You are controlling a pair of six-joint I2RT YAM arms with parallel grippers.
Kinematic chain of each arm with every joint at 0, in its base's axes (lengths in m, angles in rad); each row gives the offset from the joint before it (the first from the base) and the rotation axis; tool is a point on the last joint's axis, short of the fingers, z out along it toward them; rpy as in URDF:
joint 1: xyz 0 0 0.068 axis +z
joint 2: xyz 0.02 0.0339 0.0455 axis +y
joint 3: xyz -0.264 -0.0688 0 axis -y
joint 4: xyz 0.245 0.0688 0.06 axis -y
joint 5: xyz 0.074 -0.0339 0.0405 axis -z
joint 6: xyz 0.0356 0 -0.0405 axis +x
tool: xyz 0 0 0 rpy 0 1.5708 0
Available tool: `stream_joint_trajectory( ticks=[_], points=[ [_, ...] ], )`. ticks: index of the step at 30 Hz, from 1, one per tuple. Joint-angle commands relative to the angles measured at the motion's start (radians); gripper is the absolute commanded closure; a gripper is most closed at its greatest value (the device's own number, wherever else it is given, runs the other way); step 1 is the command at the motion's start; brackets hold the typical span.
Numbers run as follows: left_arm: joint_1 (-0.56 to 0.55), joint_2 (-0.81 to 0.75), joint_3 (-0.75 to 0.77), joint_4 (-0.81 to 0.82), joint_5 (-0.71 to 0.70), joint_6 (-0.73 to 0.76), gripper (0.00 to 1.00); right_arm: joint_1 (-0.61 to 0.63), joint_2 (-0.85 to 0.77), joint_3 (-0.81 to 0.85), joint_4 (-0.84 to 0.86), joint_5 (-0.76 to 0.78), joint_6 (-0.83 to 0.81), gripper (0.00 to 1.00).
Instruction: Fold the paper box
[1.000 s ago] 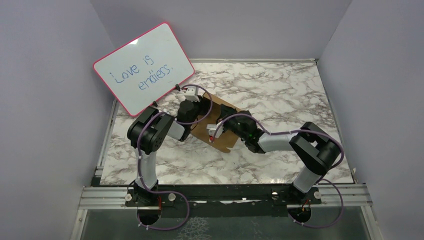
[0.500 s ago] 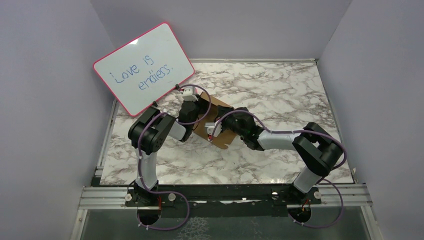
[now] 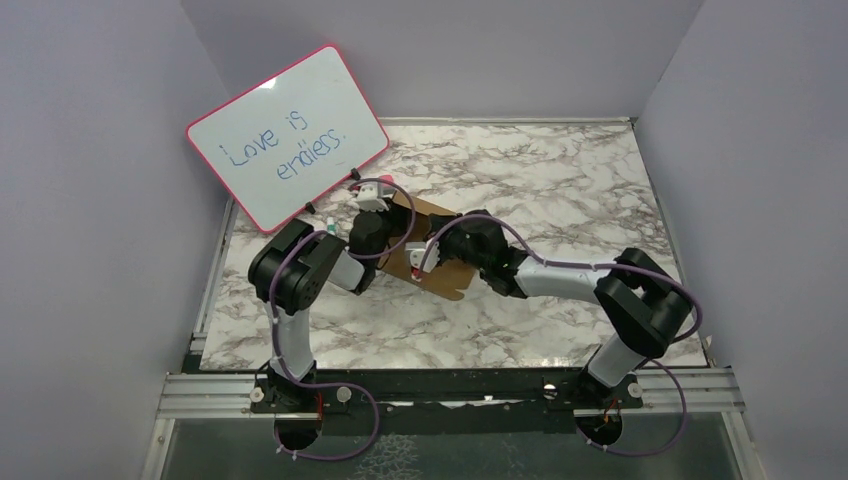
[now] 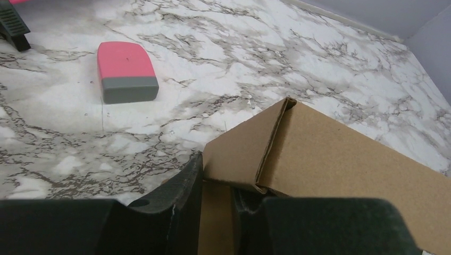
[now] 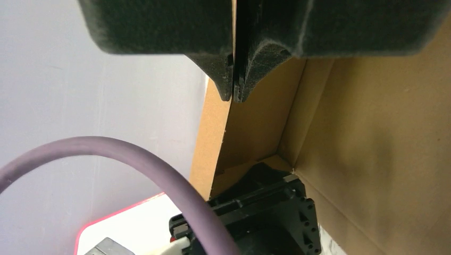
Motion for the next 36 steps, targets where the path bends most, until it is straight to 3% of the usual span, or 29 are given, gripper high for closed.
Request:
stream_joint_trajectory(
  ticks=[1,5,14,26,36],
  points=[
    [0.022,-0.153,-0.049,0.036,0.039,-0.052,0.97,0.001,-0.054,0.056,-0.354,-0.054,0.140,0.95],
    [0.017,-0.260,-0.089,-0.120,0.079,-0.069,0.97,0.002,-0.095,0.052,-0.413,-0.077,0.175,0.94],
    [-0.005,-0.448,-0.111,-0.444,0.139,-0.051,1.00,0.015,-0.104,-0.110,-0.160,-0.002,0.099,0.82],
    [-0.010,-0.379,-0.079,-0.451,0.060,-0.035,0.96,0.022,-0.027,-0.156,0.018,0.036,0.070,0.78],
    [-0.020,-0.318,-0.047,-0.442,0.057,-0.017,1.00,0.022,0.110,-0.209,0.401,0.188,-0.089,0.71]
  ],
)
